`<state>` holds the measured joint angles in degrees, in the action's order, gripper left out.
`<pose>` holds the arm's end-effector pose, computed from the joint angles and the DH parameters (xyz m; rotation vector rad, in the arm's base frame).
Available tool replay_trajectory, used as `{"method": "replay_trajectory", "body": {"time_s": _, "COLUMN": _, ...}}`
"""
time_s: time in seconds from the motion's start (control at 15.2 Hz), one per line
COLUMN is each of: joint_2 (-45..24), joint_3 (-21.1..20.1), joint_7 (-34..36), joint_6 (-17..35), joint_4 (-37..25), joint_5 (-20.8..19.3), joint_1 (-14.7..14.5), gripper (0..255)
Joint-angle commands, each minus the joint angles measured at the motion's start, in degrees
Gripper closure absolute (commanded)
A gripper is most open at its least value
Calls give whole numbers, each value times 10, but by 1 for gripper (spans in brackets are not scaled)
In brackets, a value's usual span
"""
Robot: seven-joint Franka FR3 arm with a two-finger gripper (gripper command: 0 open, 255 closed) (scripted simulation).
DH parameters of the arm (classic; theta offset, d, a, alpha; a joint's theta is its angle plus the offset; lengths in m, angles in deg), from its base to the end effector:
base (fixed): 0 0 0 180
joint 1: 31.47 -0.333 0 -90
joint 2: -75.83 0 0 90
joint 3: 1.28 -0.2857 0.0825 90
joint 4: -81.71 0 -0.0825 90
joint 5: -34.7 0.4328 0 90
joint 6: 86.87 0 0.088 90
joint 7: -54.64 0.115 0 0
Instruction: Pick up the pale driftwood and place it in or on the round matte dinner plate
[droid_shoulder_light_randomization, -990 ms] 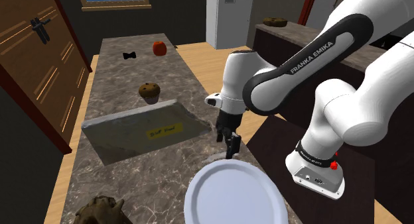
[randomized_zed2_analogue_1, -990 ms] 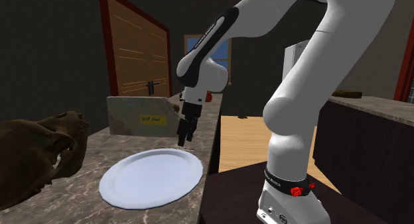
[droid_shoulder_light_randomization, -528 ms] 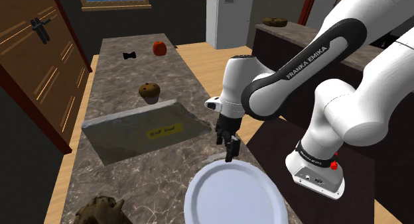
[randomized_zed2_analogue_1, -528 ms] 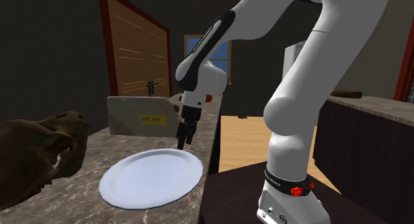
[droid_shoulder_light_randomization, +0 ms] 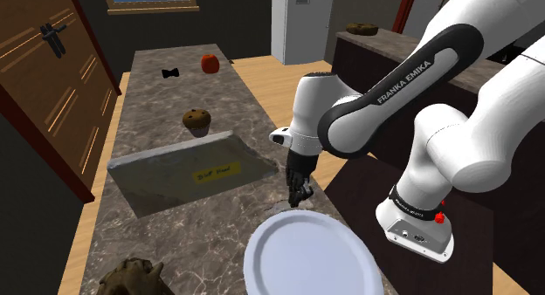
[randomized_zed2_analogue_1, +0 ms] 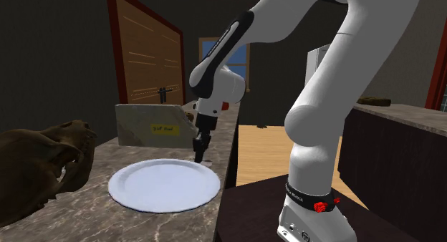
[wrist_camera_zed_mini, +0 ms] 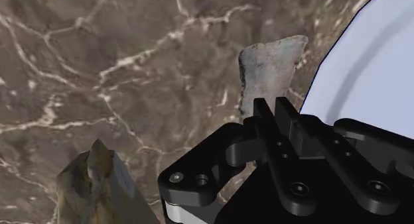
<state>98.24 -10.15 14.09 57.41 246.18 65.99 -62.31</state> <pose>0.3083 0.2390 0.2248 -2.5563 -1.3155 -0.0717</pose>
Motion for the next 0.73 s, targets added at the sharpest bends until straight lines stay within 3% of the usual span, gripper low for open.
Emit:
{"method": "replay_trajectory", "body": {"time_s": 0.0, "joint_2": -1, "joint_3": 0, "joint_7": 0, "joint_6": 1, "joint_4": 0, "joint_5": 0, "joint_1": 1, "gripper": 255}}
{"method": "replay_trajectory", "body": {"time_s": 0.26, "joint_2": -1, "joint_3": 0, "joint_7": 0, "joint_6": 1, "joint_4": 0, "joint_5": 0, "joint_1": 1, "gripper": 255}}
{"method": "replay_trajectory", "body": {"time_s": 0.33, "joint_2": -1, "joint_3": 0, "joint_7": 0, "joint_6": 1, "joint_4": 0, "joint_5": 0, "joint_1": 1, "gripper": 0}}
{"method": "replay_trajectory", "body": {"time_s": 0.53, "joint_2": 81, "joint_3": -54, "joint_7": 41, "joint_6": -102, "joint_4": 2, "joint_5": -137, "joint_1": 31, "gripper": 0}}
{"method": "replay_trajectory", "body": {"time_s": 0.59, "joint_2": 102, "joint_3": -67, "joint_7": 44, "joint_6": -131, "joint_4": 0, "joint_5": -165, "joint_1": 35, "gripper": 0}}
{"method": "replay_trajectory", "body": {"time_s": 0.66, "joint_2": 95, "joint_3": -69, "joint_7": 43, "joint_6": -120, "joint_4": 4, "joint_5": -163, "joint_1": 35, "gripper": 0}}
